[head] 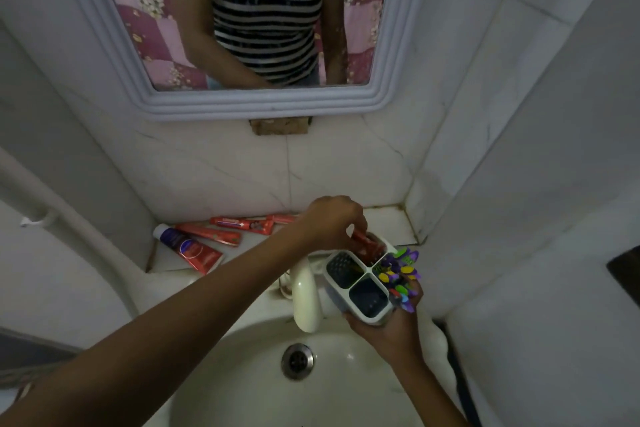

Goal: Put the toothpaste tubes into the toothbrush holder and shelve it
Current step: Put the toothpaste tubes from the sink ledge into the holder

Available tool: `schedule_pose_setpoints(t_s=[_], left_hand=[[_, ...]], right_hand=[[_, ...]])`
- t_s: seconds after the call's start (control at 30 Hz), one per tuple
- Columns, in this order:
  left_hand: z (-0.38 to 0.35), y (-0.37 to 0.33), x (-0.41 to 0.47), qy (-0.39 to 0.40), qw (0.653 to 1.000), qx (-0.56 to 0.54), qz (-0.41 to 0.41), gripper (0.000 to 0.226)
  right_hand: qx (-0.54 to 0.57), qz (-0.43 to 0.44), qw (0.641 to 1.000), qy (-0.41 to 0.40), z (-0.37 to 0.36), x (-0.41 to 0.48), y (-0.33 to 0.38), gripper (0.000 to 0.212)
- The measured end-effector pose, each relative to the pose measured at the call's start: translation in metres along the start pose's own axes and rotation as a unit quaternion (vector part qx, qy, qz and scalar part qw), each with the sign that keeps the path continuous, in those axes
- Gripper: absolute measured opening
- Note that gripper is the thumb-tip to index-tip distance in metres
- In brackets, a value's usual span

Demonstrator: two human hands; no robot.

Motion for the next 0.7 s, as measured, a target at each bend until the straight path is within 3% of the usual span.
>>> schedule_pose_setpoints(t_s=[0.1, 0.17, 0.23, 0.3, 0.37, 0.47, 0.57, 0.7], left_hand=[[0.009, 0.009, -0.006, 0.051, 0.996, -0.059, 0.04, 0.034], [0.023, 0.03, -0.023, 0.031, 0.976, -0.174, 0.126, 0.039], [0.025, 0.072, -0.059, -0.085, 0.93, -0.249, 0.257, 0.036], [0.016, 0.119, -0.115, -0.179, 0.872, -0.185, 0.416, 0.025], [0.0, 0.16, -0.179, -0.192, 0.813, -0.078, 0.544, 0.026], [-0.028, 0.188, -0.239, -0.147, 0.726, -0.093, 0.665, 0.051], [-0.046, 0.179, -0.251, -0.071, 0.698, -0.142, 0.698, 0.058], [-0.043, 0.175, -0.243, -0.085, 0.691, -0.128, 0.706, 0.056]], right_hand=[[0.004, 0.023, 1.0, -0.014, -0.002, -0.002, 0.0, 0.103], [0.009, 0.029, 0.999, -0.018, -0.003, -0.001, -0.005, 0.106], [0.018, 0.013, 1.0, -0.019, -0.004, 0.001, -0.014, 0.113], [0.007, 0.015, 1.0, -0.017, -0.003, 0.001, -0.017, 0.108], [-0.009, 0.027, 0.999, -0.017, -0.005, -0.001, -0.016, 0.1], [-0.022, 0.043, 0.999, -0.008, -0.006, -0.003, -0.017, 0.096], [-0.028, 0.044, 0.999, -0.001, -0.006, -0.004, -0.015, 0.099], [-0.016, 0.073, 0.997, -0.017, -0.003, -0.006, 0.003, 0.093]])
Point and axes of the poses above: each hand's wrist, its own x-axis towards the middle knuckle, its own z-axis out of the back of the hand, y = z × x, the point moved 4 cm from there along x, towards the middle knuckle, and after that the axes turned 10 degrees about -y, right-handed, at the moved point
